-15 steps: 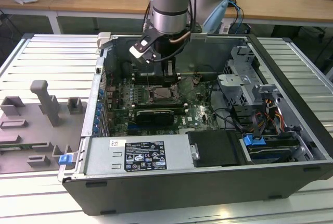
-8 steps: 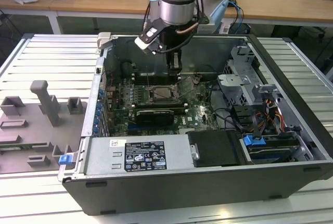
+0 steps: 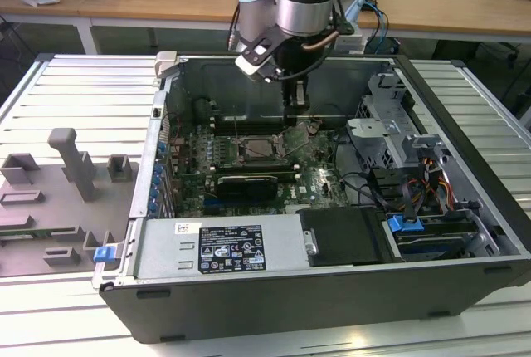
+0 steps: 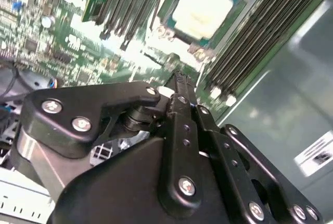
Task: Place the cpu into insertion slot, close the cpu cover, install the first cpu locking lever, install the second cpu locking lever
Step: 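Close the cpu cover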
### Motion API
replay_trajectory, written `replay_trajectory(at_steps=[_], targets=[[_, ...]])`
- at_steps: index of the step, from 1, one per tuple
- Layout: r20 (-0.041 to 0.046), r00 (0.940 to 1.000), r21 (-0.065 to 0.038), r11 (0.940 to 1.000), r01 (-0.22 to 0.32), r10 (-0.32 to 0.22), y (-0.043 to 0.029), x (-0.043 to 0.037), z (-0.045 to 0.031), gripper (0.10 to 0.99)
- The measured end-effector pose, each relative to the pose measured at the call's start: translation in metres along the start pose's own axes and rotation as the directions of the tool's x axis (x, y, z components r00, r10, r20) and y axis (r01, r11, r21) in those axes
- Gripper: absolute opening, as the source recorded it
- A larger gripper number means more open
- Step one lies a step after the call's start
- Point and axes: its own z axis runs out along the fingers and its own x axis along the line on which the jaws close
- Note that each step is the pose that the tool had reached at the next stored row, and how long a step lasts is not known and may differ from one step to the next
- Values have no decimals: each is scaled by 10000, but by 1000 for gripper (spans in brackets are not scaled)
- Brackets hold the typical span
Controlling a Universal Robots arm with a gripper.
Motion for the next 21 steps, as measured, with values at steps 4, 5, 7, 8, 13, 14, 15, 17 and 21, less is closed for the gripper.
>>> replay_trajectory(at_steps=[4,5,7,8,13,14,15,17,21], targets=[[0,10000,0,10000,59,-59,13,-11,17,106],[-3,10000,0,10000,64,-64,15,-14,24,106],[-2,10000,0,10000,79,-79,98,-15,62,106],[-2,10000,0,10000,80,-80,125,-15,65,106],[-4,10000,-1,10000,84,-84,255,-13,73,106],[-3,10000,-1,10000,86,-86,271,-12,74,106],[-3,10000,0,10000,89,-89,302,-10,78,106],[-3,9999,0,9999,103,-103,336,-8,85,106],[-7,9999,0,9999,156,-156,387,-7,93,106]])
